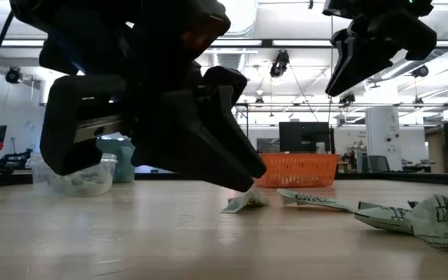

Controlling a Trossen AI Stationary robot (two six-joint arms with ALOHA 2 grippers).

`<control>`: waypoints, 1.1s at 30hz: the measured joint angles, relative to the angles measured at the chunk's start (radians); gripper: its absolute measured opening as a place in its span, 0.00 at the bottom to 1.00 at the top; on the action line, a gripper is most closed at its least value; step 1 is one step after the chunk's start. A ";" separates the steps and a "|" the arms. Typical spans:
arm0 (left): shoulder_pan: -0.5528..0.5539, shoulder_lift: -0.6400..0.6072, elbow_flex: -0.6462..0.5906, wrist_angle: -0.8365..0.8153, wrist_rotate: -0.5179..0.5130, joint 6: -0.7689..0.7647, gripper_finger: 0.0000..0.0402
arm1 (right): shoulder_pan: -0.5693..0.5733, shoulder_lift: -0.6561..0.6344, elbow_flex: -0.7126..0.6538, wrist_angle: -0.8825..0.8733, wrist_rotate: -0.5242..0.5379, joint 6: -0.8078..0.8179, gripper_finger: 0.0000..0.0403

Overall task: Pick and place items into bin
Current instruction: Put the light green stevia packet into the transparent container

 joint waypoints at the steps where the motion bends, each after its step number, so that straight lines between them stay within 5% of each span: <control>1: 0.000 0.000 0.000 0.000 0.000 0.000 0.24 | 0.000 0.000 0.000 0.001 0.000 0.000 0.15; 33: 0.064 0.000 -0.011 0.000 0.062 -0.082 0.24 | 0.000 0.001 -0.002 0.012 0.003 0.016 0.14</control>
